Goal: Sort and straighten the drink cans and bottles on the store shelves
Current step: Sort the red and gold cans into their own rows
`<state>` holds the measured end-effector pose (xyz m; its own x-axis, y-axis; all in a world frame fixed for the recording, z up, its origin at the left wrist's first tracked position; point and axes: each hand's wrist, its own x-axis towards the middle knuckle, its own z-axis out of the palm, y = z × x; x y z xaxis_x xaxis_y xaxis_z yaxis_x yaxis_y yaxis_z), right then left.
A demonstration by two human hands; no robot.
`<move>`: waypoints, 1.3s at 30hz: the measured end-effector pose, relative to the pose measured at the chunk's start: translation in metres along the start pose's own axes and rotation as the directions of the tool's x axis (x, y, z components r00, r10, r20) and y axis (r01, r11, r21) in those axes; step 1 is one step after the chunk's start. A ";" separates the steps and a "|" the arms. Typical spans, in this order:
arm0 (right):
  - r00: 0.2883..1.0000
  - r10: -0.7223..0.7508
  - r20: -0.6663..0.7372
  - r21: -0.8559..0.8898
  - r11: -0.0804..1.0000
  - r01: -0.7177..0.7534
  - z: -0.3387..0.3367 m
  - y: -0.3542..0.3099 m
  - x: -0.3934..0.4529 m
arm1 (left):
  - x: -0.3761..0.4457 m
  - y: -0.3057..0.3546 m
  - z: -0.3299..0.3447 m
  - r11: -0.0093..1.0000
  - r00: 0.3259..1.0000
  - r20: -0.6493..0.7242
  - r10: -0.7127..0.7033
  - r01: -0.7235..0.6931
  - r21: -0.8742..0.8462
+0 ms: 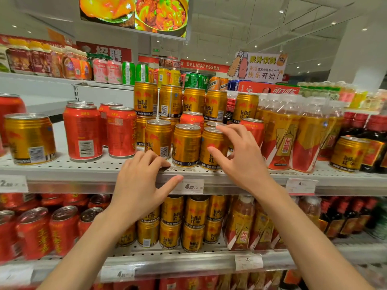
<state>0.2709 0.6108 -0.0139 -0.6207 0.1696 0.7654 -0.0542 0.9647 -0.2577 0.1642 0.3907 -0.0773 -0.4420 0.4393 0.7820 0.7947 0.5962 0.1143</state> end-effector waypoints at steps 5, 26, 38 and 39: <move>0.998 -0.032 0.049 -0.038 0.999 0.034 -0.004 0.001 -0.007 | 0.001 0.001 -0.001 1.000 1.000 0.016 -0.007 0.007 0.007; 0.916 0.343 0.208 0.537 0.743 -0.400 -0.082 0.101 -0.122 | -0.033 0.128 0.018 0.876 0.962 -0.055 -0.269 0.221 -0.430; 0.868 0.422 0.262 0.554 0.671 -0.493 -0.165 0.241 -0.151 | -0.011 0.280 0.089 0.832 0.959 0.049 -0.279 0.267 -0.486; 0.870 0.421 0.257 0.544 0.681 -0.490 -0.170 0.249 -0.150 | -0.005 0.287 0.092 0.843 0.964 0.044 -0.260 0.250 -0.476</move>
<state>0.4836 0.8595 -0.0930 -0.7641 0.5016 0.4056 -0.1582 0.4638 -0.8717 0.3558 0.6214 -0.1049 -0.6518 0.2983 0.6973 0.7578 0.2928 0.5831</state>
